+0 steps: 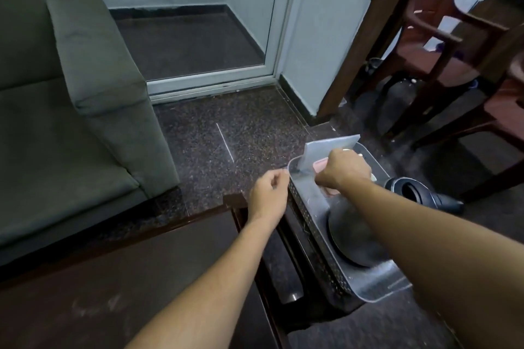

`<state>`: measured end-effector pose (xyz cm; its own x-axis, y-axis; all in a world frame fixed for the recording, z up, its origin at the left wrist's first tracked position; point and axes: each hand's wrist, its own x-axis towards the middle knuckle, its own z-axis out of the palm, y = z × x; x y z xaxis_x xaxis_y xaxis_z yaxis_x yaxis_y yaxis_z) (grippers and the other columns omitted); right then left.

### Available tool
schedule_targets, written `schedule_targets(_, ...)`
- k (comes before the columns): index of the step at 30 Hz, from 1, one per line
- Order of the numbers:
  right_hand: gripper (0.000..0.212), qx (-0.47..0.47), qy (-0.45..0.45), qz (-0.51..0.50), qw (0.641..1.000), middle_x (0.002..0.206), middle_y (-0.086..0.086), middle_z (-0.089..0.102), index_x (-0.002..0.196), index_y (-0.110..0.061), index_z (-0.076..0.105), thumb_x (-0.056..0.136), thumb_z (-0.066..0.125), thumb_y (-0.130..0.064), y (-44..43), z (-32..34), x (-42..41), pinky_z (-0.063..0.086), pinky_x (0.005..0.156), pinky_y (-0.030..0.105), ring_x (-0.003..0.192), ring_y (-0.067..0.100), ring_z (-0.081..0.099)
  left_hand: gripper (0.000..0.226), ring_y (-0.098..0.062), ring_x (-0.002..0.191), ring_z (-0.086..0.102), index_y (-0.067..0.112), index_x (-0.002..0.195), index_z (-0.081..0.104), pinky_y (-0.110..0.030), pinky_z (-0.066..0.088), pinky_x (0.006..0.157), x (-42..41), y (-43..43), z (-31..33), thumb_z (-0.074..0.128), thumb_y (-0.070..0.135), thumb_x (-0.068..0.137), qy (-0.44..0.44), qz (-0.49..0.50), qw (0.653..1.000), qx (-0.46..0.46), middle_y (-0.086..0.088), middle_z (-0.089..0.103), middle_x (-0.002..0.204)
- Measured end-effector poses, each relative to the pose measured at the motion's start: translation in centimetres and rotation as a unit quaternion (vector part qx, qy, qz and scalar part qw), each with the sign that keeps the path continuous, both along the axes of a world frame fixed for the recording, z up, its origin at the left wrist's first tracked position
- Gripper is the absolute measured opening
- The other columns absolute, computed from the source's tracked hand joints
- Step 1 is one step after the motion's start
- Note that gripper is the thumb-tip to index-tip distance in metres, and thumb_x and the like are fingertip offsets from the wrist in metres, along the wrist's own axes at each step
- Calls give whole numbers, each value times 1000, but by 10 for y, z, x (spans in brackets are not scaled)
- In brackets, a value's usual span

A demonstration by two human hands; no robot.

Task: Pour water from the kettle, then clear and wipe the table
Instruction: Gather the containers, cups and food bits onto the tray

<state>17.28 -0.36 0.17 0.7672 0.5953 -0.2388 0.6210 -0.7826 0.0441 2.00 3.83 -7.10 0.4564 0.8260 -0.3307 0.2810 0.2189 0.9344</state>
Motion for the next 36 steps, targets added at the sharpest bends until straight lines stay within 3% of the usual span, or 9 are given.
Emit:
schedule_targets(5,22,-15,-1,11,1000,88,7,57,105,-10,66,84,69,-19,5,-30,20,46,69,32,89,29,62,24,-13,88,72,48,77,67,-42,59,89,-12,-5,-40,54,57,94,53,7,998,-27,11,74,83)
schedule_targets(11,28,-42,-13,66,997,108,13,72,110,-11,69,92,65,-32,17,-57,26,45,70,33,103,33,69,33,-17,83,72,32,86,70,-40,56,88,-17,-6,-71,52,57,95,90,8,995,-42,3,75,83)
schedule_targets(21,26,-106,-59,112,986,118,12,71,117,-11,69,99,51,-18,16,-61,31,44,73,34,111,32,67,63,-26,85,72,16,96,71,-44,55,87,-22,-10,-82,39,71,87,111,1,992,-58,-6,76,97)
schedule_targets(25,29,-130,-54,112,984,123,12,69,122,-12,67,103,47,-22,14,-54,31,52,87,37,115,31,65,56,-19,88,73,31,81,72,-39,57,92,-26,-12,-82,35,73,86,115,14,990,-85,12,76,90)
schedule_targets(27,30,-141,-59,112,982,125,11,68,123,-12,66,103,49,-25,8,-50,36,51,94,37,117,30,65,55,-26,94,74,31,80,72,-40,56,94,-24,-15,-79,35,71,89,109,11,990,-90,9,79,97)
schedule_targets(30,30,-176,-112,118,971,118,5,71,118,-17,71,101,55,-37,2,-47,42,52,93,32,112,27,68,59,-33,101,73,18,101,75,-43,56,95,-31,-13,-73,37,63,99,107,18,991,-77,-5,79,107)
schedule_targets(32,32,-161,-131,127,970,112,11,71,113,-16,71,97,60,-41,7,-47,37,55,94,40,107,33,69,59,-34,108,71,14,111,74,-44,55,97,-49,-5,-66,38,60,101,108,33,991,-64,-11,77,114)
schedule_targets(34,31,-85,-99,131,983,90,19,66,92,-8,68,92,59,-38,18,-49,20,58,83,51,87,40,67,56,-34,113,68,11,111,72,-43,53,98,-75,5,-55,39,55,103,106,54,992,-48,-14,75,117)
schedule_targets(36,44,12,-88,161,983,71,18,59,76,-6,61,84,41,-44,27,-52,-9,60,68,50,67,37,62,51,-36,112,66,8,107,70,-41,51,95,-109,14,-42,40,50,106,114,74,990,-26,-17,74,114)
